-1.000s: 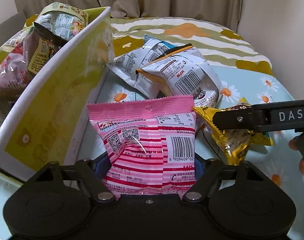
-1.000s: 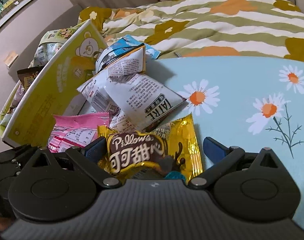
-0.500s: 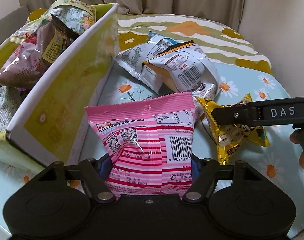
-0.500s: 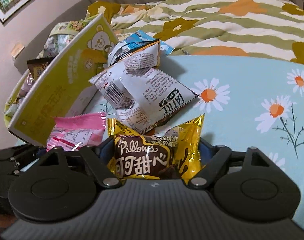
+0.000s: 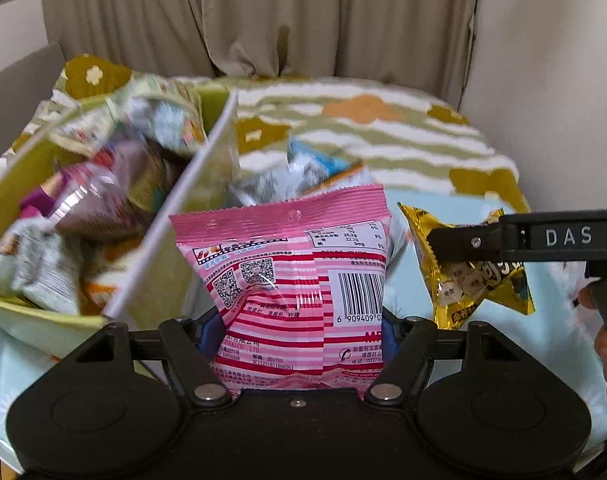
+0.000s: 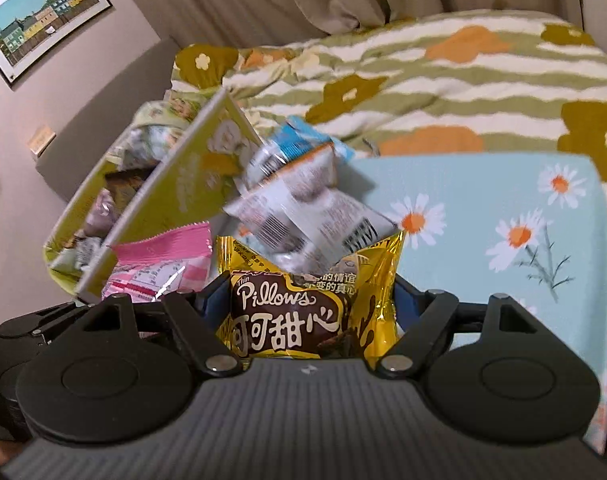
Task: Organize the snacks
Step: 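Drop the pink bag into the box with the left tool while the right tool drops the Pillows pack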
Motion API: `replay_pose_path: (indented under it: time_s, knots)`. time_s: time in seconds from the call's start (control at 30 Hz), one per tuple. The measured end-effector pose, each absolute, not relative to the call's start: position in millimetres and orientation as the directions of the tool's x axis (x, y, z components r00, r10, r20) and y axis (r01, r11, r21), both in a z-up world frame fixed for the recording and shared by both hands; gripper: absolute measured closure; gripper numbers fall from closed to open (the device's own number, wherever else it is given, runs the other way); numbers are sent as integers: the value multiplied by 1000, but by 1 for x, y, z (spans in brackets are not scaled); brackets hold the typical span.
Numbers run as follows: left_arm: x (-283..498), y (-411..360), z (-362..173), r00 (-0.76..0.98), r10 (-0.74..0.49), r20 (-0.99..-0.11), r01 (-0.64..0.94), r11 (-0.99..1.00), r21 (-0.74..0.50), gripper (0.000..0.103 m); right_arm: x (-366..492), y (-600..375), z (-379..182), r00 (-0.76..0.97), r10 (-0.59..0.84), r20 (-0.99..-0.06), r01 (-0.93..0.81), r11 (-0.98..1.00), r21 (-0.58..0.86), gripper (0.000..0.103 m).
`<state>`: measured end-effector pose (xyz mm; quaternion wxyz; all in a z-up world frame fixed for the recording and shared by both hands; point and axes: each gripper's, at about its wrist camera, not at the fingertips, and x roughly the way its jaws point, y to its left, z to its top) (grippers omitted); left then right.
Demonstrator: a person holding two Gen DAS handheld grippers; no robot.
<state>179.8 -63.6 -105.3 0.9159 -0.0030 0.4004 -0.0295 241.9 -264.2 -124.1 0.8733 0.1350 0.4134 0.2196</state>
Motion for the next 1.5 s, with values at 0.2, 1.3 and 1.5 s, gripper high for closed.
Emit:
replay_pose_path:
  time_s: [0.2, 1.3, 1.5]
  knots:
    - [155, -42, -58, 737, -39, -675, 16, 999, -39, 28, 224, -254, -76, 598, 511, -618, -292, 857, 425, 9]
    - [249, 198, -19, 694, -119, -710, 82, 993, -85, 26, 247, -7, 18, 718, 408, -563, -203, 898, 391, 9]
    - [266, 211, -32, 675, -145, -724, 107, 989, -98, 0, 256, 8, 9, 722, 342, -602, -123, 919, 374, 9]
